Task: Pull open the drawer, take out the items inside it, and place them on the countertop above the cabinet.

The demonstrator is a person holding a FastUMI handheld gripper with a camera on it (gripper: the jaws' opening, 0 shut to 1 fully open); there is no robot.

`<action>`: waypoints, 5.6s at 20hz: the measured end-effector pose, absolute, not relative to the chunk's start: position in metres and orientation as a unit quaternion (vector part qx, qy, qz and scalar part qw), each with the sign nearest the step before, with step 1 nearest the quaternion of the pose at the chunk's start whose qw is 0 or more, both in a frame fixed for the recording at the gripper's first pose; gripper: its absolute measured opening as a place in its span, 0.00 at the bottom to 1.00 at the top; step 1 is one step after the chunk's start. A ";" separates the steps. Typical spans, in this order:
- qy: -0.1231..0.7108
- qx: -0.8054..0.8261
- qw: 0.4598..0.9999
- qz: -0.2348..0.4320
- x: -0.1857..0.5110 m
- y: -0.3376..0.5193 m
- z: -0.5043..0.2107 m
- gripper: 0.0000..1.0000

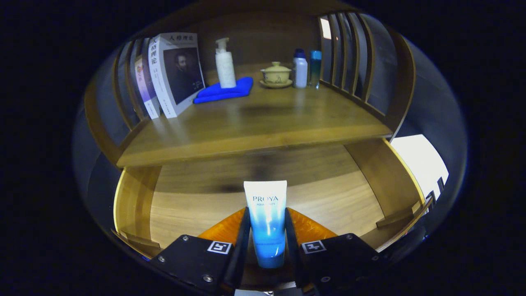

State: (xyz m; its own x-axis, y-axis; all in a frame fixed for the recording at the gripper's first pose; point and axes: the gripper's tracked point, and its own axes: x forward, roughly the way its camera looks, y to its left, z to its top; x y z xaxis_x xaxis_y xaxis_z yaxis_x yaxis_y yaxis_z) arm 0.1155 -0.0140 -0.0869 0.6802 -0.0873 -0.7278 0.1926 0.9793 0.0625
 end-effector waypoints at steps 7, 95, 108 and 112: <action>0.334 0.057 0.937 -0.086 0.135 -0.016 -0.037 0.47; 0.162 0.070 0.984 -0.027 0.001 0.016 -0.082 0.94; 0.155 0.068 0.985 -0.019 0.026 0.014 -0.076 0.93; 0.152 0.072 0.986 -0.020 0.034 0.014 -0.076 0.94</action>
State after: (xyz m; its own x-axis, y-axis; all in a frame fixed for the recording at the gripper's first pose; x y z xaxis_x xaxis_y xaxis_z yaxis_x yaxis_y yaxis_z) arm 0.0338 0.0135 -0.0756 0.9532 -0.0168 -0.3020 0.0603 0.9890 0.1352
